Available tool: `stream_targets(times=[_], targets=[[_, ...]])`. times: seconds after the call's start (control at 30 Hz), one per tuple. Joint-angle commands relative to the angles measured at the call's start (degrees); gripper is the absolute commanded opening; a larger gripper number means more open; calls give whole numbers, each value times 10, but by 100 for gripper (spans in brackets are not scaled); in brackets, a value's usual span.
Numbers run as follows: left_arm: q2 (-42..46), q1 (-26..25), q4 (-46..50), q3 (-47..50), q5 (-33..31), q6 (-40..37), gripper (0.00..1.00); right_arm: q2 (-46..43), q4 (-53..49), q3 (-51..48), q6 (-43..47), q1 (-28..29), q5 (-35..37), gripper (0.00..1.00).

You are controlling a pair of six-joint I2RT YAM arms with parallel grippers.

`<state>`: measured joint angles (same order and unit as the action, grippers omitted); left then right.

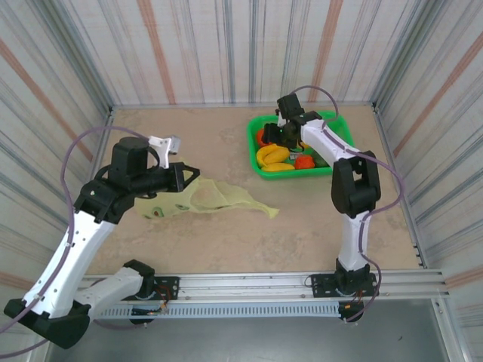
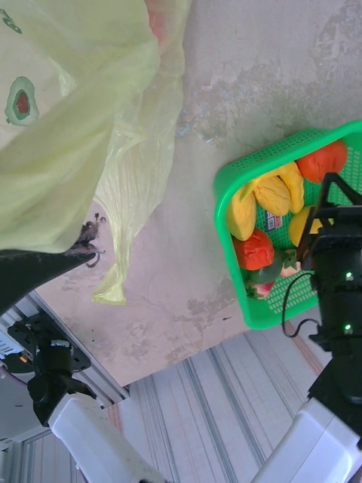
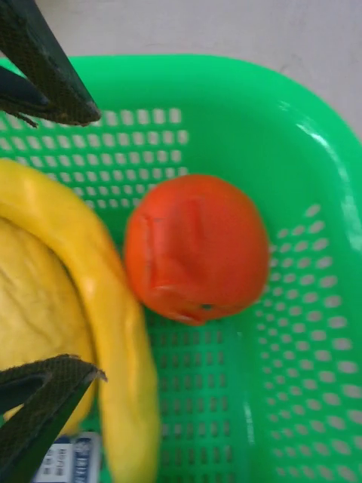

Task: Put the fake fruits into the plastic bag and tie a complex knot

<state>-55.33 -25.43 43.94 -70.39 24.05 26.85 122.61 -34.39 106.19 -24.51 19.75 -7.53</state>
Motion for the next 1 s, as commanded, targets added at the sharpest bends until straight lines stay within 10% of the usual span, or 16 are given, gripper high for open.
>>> stream_targets(times=[0.0, 0.57, 0.97], targets=[[-5, 6, 17, -22, 7, -18, 0, 48, -13, 60, 9, -10, -15, 86], [-10, 9, 30, -27, 9, -27, 0, 150, 1, 103, -7, -19, -62, 74], [-6, 11, 37, -29, 3, -35, 0, -47, 78, -57, -5, -23, -52, 64]])
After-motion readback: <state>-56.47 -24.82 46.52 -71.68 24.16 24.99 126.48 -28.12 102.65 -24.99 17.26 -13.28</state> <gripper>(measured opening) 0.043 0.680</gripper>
